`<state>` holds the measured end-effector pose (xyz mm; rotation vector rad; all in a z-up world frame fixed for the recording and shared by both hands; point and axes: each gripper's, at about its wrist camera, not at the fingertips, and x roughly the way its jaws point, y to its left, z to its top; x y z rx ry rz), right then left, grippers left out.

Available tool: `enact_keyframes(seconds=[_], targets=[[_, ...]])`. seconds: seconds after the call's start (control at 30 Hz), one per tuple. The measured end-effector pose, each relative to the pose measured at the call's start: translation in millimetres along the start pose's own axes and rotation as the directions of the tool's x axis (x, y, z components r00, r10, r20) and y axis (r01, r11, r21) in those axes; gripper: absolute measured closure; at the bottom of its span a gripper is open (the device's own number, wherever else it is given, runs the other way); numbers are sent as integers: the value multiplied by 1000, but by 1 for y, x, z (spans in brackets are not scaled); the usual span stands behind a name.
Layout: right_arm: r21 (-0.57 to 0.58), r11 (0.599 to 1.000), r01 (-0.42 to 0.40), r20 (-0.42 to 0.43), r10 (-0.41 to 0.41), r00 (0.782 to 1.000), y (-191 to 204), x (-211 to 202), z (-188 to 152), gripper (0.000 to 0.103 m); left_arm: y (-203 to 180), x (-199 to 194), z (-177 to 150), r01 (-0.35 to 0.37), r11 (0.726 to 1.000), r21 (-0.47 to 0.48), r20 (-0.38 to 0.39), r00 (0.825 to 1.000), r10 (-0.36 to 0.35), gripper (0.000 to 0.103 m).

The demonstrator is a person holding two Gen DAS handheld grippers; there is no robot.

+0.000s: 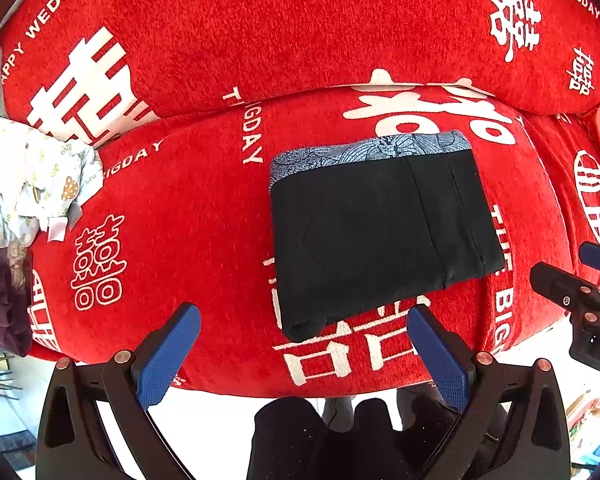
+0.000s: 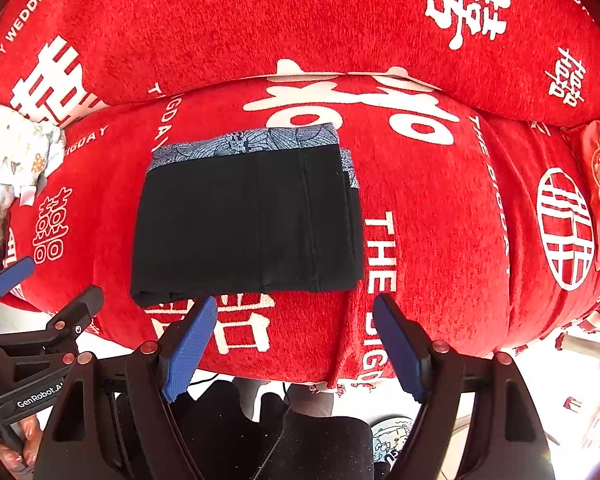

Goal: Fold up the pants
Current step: 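Open both grippers and withdraw them from the folded pants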

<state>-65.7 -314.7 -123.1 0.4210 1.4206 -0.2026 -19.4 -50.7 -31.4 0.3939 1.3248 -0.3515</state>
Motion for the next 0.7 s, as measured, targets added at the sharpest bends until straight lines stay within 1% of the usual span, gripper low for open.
enact_keyframes(seconds=[0.5,0.63,0.7], targets=[[-23,1000,5,-9,-5,1000,6,4,6,20,-2,3,2,1,1000,19,2,1000,-1,0],[-25,1000,5,-11,-6,1000,7,4,7,20,-2,3,2,-22,999,32,20,1000,22,0],[-25,1000,6,-12,-6,1000,7,5,7,20,-2,3,2,-14,999,31,17,1000,14,0]])
